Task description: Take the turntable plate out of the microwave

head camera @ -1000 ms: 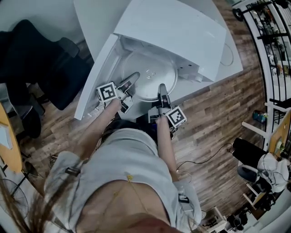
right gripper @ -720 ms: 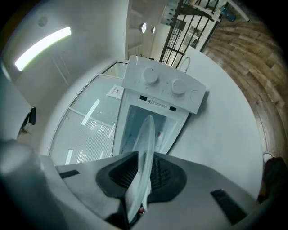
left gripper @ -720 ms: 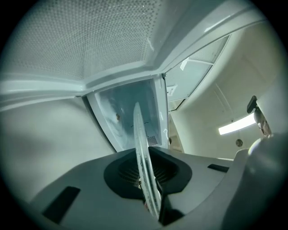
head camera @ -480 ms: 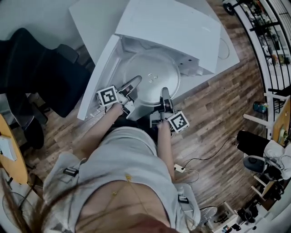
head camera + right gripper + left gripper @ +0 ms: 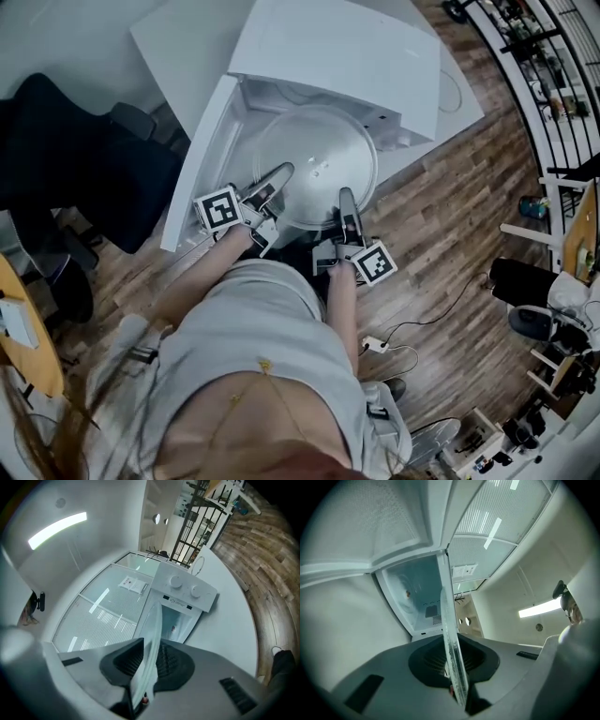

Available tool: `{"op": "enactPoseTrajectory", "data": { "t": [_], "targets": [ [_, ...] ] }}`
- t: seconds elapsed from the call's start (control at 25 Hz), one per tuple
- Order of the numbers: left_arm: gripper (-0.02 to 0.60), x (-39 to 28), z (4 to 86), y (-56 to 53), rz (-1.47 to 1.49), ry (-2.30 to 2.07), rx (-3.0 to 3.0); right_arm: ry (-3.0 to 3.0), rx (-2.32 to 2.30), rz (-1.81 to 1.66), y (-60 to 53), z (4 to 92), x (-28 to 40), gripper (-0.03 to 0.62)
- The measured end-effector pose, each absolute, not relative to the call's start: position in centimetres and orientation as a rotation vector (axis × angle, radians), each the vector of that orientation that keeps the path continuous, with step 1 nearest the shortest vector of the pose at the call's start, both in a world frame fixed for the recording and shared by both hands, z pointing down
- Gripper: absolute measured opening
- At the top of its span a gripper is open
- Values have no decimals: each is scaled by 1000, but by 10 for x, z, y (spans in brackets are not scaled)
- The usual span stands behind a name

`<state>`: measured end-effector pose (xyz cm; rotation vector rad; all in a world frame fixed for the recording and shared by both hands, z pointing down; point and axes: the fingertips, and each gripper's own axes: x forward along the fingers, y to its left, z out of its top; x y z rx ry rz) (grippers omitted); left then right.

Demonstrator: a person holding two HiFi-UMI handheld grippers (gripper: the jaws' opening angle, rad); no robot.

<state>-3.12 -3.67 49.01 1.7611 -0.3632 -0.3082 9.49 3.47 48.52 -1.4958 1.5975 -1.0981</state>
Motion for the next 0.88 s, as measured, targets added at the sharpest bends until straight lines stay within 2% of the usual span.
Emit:
{"op": "enactPoseTrajectory", "data": {
  "t": [0.52, 0.88],
  "targets": [
    [52, -30, 434, -48, -360, -297, 1851, 1664, -1447, -1002, 22, 434, 97, 69],
    [54, -31, 425, -76, -331, -330, 1827, 1665, -1446, -1019, -9, 425, 99, 69]
  ]
}}
